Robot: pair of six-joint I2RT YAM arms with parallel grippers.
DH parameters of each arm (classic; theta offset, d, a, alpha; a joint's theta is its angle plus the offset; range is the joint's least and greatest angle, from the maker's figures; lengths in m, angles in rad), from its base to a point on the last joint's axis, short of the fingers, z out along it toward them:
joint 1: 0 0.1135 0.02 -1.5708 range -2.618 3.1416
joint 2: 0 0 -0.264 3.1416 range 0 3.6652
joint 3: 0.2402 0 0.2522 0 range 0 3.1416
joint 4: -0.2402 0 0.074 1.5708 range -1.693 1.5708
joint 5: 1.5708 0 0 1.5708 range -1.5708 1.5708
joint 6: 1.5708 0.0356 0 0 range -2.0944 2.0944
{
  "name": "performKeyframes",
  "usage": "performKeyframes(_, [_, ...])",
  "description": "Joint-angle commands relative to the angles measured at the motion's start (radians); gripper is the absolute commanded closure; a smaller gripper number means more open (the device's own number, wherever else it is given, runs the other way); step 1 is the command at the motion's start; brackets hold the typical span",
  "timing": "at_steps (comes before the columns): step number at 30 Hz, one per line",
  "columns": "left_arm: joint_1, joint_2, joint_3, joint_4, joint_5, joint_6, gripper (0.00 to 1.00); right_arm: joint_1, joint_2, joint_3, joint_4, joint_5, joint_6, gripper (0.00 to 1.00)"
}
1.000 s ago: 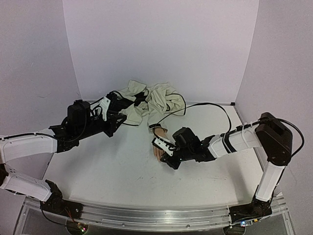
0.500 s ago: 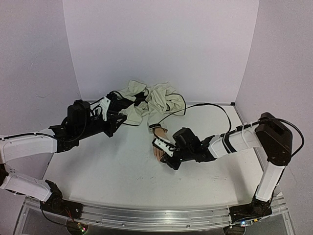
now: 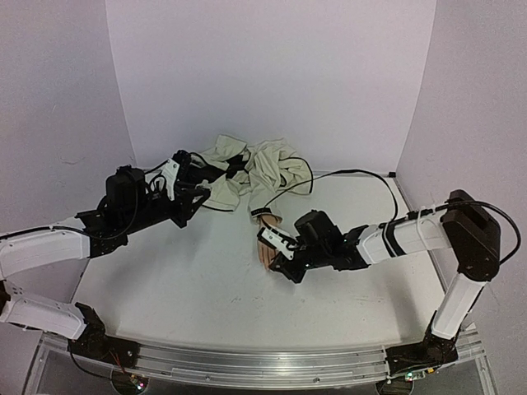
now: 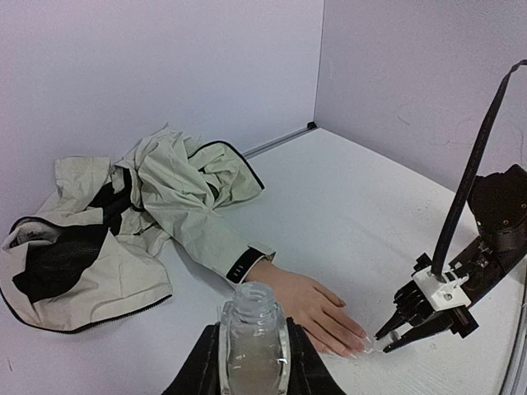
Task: Paint the nails
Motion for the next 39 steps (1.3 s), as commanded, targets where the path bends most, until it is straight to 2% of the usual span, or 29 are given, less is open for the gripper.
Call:
performKeyframes(1, [0.005,-0.072,0.009,0.030,0.023,-0.042,1.00,0.005,-0.122,-0.012,0.011,-0.043,0.067,1.00])
performKeyframes(5, [0.005,-0.125,0.019,0.004,0.059,-0.075,1.00,0.006,-0.229,-0.039,0.044,-0.023,0.189,1.00])
performKeyframes(9, [0.005,-0.170,0.044,-0.024,0.125,-0.078,1.00,0.006,-0.324,-0.055,0.052,0.064,0.310,1.00])
performKeyframes(17, [0.003,-0.177,0.147,-0.032,0.327,-0.028,1.00,0.006,-0.462,-0.085,0.063,0.153,0.417,1.00])
performKeyframes(22, [0.000,-0.145,0.192,-0.036,0.410,0.099,1.00,0.005,-0.578,-0.120,0.064,0.176,0.462,1.00])
performKeyframes(27, [0.000,-0.115,0.141,-0.036,0.448,0.186,1.00,0.006,-0.653,-0.133,0.066,0.185,0.492,0.97])
performKeyframes(34, [-0.049,-0.112,0.072,-0.037,0.407,0.266,1.00,0.006,-0.687,-0.112,0.107,0.136,0.538,1.00])
performKeyframes(36, [-0.074,-0.111,0.052,-0.038,0.381,0.316,1.00,0.006,-0.667,-0.083,0.129,0.053,0.531,1.00])
performKeyframes(39, [-0.119,-0.106,0.029,-0.048,0.353,0.384,1.00,0.006,-0.605,-0.011,0.157,-0.149,0.487,1.00])
